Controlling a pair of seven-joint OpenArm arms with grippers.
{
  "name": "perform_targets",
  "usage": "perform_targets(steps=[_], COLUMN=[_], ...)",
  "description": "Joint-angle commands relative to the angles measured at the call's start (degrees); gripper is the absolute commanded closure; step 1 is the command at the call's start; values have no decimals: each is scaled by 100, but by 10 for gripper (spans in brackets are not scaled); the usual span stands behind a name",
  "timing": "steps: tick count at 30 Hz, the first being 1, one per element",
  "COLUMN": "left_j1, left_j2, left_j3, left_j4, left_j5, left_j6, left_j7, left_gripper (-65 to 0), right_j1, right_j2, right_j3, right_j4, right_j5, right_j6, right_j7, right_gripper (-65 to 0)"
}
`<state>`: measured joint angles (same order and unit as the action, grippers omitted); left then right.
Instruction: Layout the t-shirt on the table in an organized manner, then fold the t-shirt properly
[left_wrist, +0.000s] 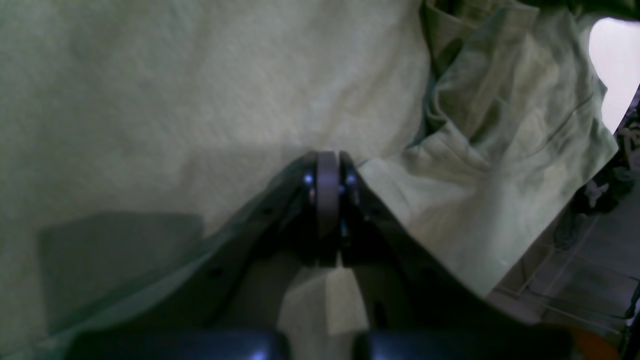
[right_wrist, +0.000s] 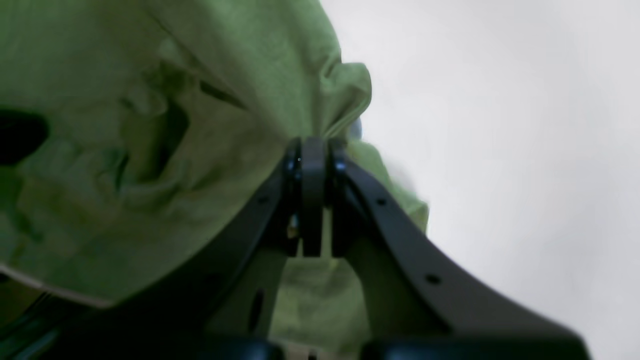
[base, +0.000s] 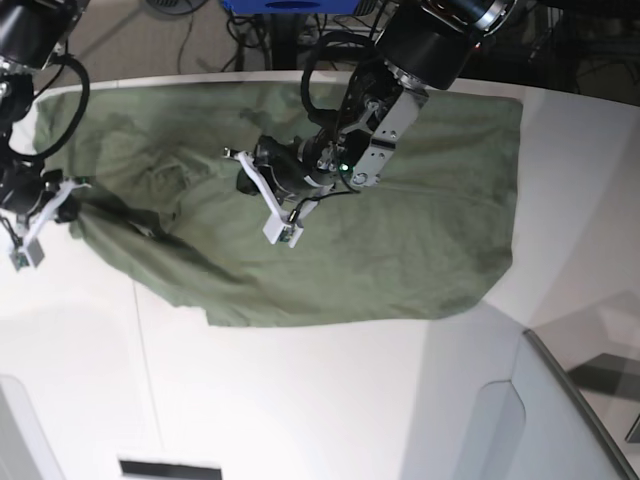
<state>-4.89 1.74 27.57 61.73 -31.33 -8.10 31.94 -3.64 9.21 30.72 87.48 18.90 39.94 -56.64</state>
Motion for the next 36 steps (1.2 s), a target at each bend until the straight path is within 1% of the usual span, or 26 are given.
perform_targets(steps=[1, 7, 9, 13, 15, 16, 18, 19, 21, 22, 23, 24, 26, 28, 30, 31, 33, 35, 36], left_j1=[-70, -70, -79, -79, -79, -79, 9, 80, 203, 256, 264, 326, 510, 704, 976, 1099, 1284, 1442, 1495], left_j2=[50, 24, 24, -11, -152, -231, -407, -486, -653, -714, -794, -899, -1092, -1251, -1400, -1462, -1523, -1532, -1532], left_j3=[-1, -10, -10, -10, -19, -98, -564, -836, -1531, -1874, -2243, -2612, -3272, -3861, -4335, -4494, -4740, -4915, -4968], left_j4=[81, 433, 451, 459, 512, 644, 987, 1136, 1470, 1620, 1796, 1963, 2288, 2640, 2912, 3009, 3132, 3158, 3167], left_j5=[-10, -10, -10, -10, -36, -36, -36, -45, -45, -45, -45, -45, -45, -45, -45, -45, -45, -45, -45], left_j6=[-30, -21, -21, -21, -21, -12, -12, -12, -12, -12, -12, -12, -30, -47, -47, -47, -47, -56, -56], left_j7=[-34, -34, -34, -25, -25, -25, 1, 10, 309, 494, 678, 854, 1083, 1162, 1162, 1162, 1162, 1162, 1162], left_gripper=[0, 0, 0, 0, 0, 0, 0, 0, 0, 0, 0, 0, 0, 0, 0, 0, 0, 0, 0], right_j1=[-1, -282, -344, -326, -238, -186, -159, -168, -177, -177, -186, -203, -238, -194, 52, 219, 571, 1028, 1212], right_j2=[33, -469, -609, -671, -644, -627, -609, -609, -609, -600, -565, -565, -556, -530, -469, -354, -258, -108, -47], right_j3=[36, 44, 1, -8, 1, 36, 36, 36, 36, 36, 44, 44, 44, 44, 44, 9, -8, -8, -8], right_j4=[109, 267, 294, -23, -348, -489, -665, -682, -647, -542, -366, -155, 276, 575, 592, 487, -32, -841, -1280], right_j5=[31, 40, 40, 23, 23, 14, 14, 14, 14, 14, 23, 23, 23, 14, -4, -13, -13, -74, -171], right_j6=[6, 6, 6, 6, 6, 6, 6, 6, 6, 6, 6, 6, 6, 6, 6, 6, 6, 6, 6], right_j7=[-37, -582, -652, -652, -643, -679, -687, -696, -775, -802, -810, -810, -810, -810, -810, -810, -767, -723, -600], right_gripper=[0, 0, 0, 0, 0, -15, -86, -140, -267, -318, -353, -359, -347, -341, -342, -342, -342, -342, -342])
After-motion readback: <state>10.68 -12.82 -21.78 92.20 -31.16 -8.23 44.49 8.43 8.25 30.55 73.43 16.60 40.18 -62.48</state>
